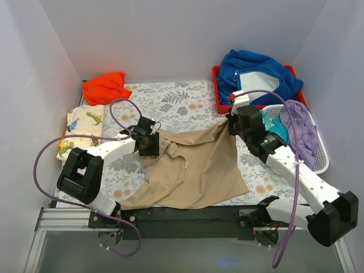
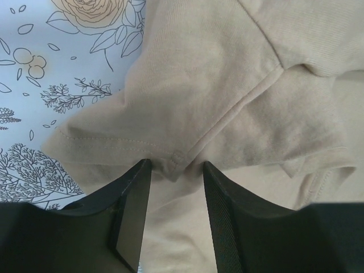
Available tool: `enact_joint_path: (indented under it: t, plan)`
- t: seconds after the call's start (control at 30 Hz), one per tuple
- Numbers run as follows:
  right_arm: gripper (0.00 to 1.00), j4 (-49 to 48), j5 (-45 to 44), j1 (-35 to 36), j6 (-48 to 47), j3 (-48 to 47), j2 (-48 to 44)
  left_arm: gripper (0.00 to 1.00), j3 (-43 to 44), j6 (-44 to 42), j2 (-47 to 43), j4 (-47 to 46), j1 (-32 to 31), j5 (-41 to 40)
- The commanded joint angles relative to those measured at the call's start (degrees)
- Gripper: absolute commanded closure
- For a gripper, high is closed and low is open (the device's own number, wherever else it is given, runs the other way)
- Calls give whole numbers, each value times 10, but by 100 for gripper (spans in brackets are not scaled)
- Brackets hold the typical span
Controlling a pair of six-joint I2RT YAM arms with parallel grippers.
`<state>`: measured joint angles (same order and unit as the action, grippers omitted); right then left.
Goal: Fold and stack the t-shirts
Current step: Flatten the tshirt out
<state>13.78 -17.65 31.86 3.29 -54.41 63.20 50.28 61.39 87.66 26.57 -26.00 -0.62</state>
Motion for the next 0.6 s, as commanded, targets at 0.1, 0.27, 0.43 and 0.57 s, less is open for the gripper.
enact_joint_path:
  t: [0.1,0.27,0.43,0.57]
  plan:
    - [99,-14,7,-5,10,6,-5,61,10,-4,22,-1,-15,-63]
    - [99,-15,9,-5,14,12,-9,69,13,2,24,2,-20,-90]
    - [99,-15,12,-6,14,17,-11,87,14,4,15,2,-21,-97]
    - [99,-15,11,-7,14,17,-13,82,24,-1,3,10,-21,-105]
